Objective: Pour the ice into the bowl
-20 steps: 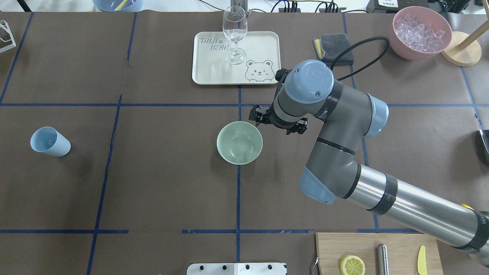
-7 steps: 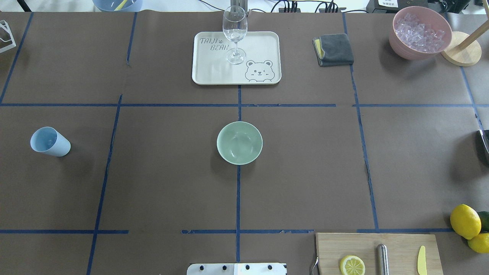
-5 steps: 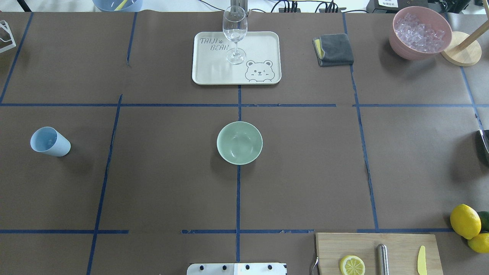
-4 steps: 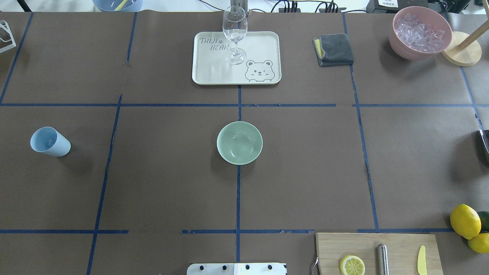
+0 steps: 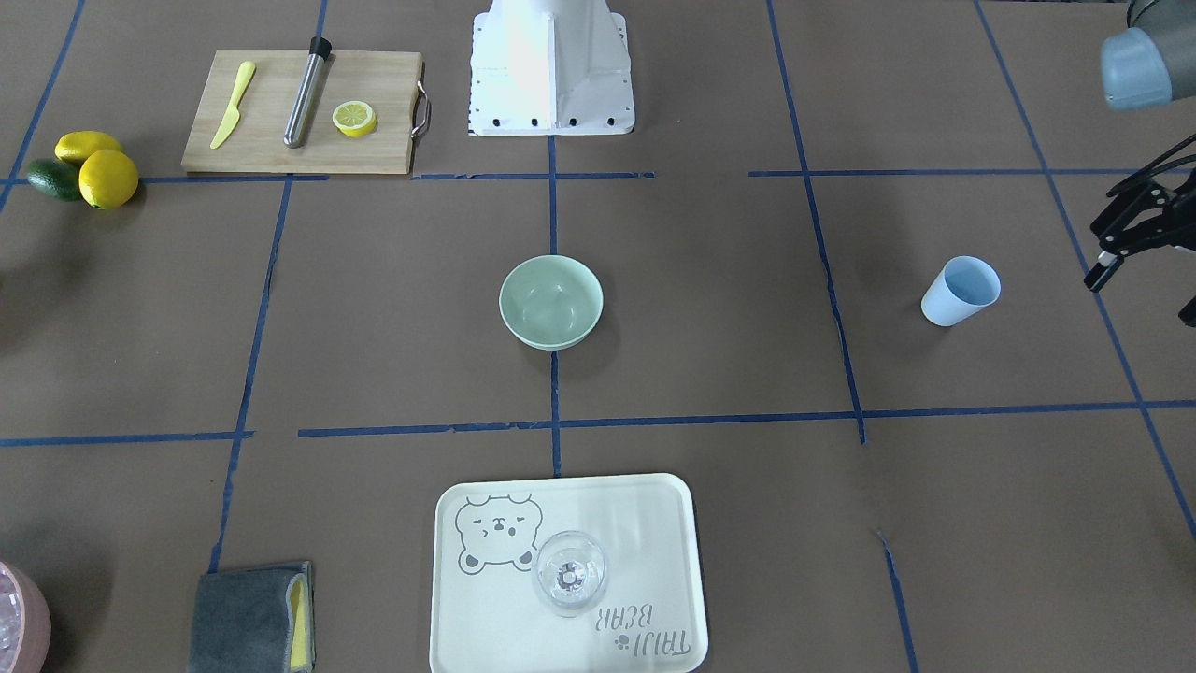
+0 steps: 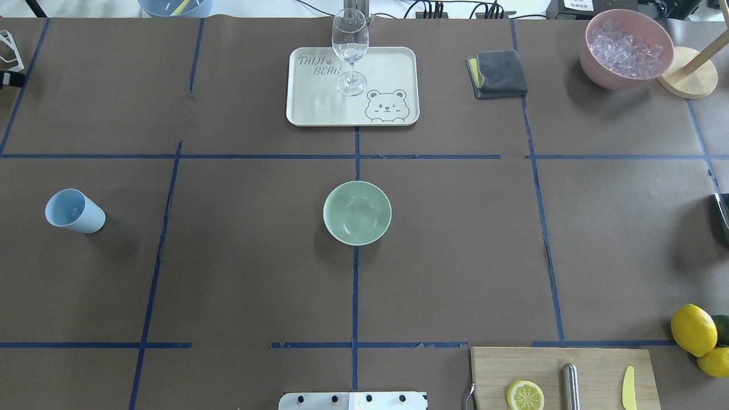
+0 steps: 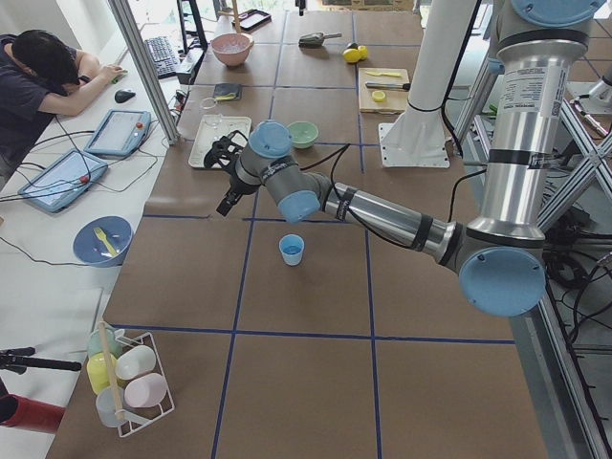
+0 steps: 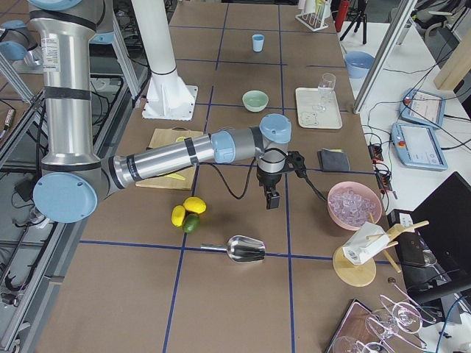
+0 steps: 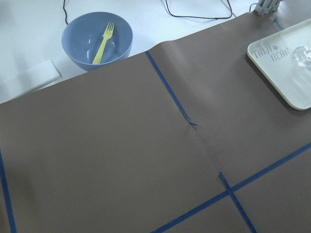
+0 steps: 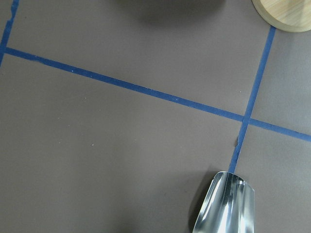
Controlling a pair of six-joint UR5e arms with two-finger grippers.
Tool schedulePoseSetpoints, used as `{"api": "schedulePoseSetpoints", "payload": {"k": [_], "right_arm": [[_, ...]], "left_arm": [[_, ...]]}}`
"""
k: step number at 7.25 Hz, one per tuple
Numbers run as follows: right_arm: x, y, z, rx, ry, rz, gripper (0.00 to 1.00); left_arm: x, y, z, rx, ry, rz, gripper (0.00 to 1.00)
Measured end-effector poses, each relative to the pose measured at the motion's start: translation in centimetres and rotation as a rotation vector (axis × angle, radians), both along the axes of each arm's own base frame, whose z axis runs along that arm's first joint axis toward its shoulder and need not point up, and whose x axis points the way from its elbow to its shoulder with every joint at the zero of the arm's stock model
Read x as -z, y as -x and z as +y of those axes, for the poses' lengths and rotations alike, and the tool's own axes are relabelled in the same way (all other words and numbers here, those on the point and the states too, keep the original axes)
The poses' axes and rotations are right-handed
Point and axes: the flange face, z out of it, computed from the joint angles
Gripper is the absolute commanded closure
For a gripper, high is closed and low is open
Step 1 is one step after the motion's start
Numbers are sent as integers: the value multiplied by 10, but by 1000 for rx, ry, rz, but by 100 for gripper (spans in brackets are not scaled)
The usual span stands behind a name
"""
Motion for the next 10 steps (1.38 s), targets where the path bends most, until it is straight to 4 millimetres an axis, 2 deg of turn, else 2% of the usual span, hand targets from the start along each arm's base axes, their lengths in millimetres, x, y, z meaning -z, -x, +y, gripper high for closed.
{"api": "schedulePoseSetpoints", "payload": {"k": [3,5,10], "right_arm": [[-1,0,0,0,2,1,0],[-2,0,0,-1,3,1,0],[-3,0,1,-1,5,1,0]], "left_arm": [[-26,-57,45,200,-40,99,0],[-43,-74,75,327,-105,125,0],[-73,-140,130,610,-173,83,0]]}}
